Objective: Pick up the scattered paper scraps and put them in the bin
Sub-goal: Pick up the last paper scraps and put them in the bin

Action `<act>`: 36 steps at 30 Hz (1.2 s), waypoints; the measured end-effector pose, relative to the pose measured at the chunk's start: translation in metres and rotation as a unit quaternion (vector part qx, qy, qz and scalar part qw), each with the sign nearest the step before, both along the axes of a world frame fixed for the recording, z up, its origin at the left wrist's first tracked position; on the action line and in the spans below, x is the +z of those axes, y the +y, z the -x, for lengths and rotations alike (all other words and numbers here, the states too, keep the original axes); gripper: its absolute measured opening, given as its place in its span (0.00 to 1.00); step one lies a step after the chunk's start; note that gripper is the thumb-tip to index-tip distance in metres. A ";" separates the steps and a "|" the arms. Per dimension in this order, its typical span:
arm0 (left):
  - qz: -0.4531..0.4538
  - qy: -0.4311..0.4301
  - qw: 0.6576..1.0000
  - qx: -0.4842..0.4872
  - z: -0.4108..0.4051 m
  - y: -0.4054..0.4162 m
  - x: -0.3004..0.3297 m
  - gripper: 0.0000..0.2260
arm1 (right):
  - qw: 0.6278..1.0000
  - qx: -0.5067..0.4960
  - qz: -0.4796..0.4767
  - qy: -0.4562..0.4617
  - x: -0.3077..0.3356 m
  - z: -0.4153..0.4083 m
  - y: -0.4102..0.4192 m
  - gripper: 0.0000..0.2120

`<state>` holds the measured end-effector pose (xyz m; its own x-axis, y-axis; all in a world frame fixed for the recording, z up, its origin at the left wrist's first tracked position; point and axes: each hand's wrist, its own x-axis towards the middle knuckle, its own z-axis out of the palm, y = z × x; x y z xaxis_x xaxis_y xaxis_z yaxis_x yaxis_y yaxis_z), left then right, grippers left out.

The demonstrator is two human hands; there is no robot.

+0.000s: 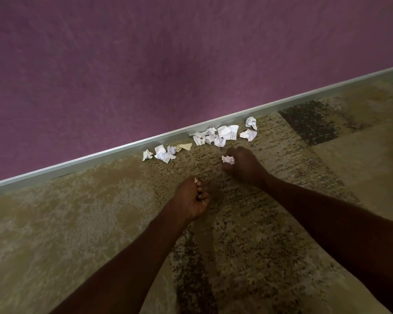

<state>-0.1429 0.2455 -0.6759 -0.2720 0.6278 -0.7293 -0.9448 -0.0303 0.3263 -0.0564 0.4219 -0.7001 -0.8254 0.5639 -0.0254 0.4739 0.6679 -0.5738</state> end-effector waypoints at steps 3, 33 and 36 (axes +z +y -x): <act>-0.027 -0.002 1.000 -0.012 -0.005 0.010 0.016 0.16 | 0.996 -0.053 0.041 0.054 0.018 -0.011 0.004 0.09; -0.207 0.023 0.938 -0.278 -0.229 0.180 0.225 0.16 | 0.835 -0.346 0.180 0.388 0.287 -0.266 0.027 0.05; -0.212 0.012 0.925 -0.315 -0.267 0.189 0.231 0.17 | 0.807 -0.392 0.151 0.414 0.299 -0.305 0.028 0.06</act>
<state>0.1238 0.4347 -0.4452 0.2327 0.8957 -0.3789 -0.8108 0.3939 0.4330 0.2489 0.4500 -0.4013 -0.0221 0.9929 0.1169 0.0536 0.1180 -0.9916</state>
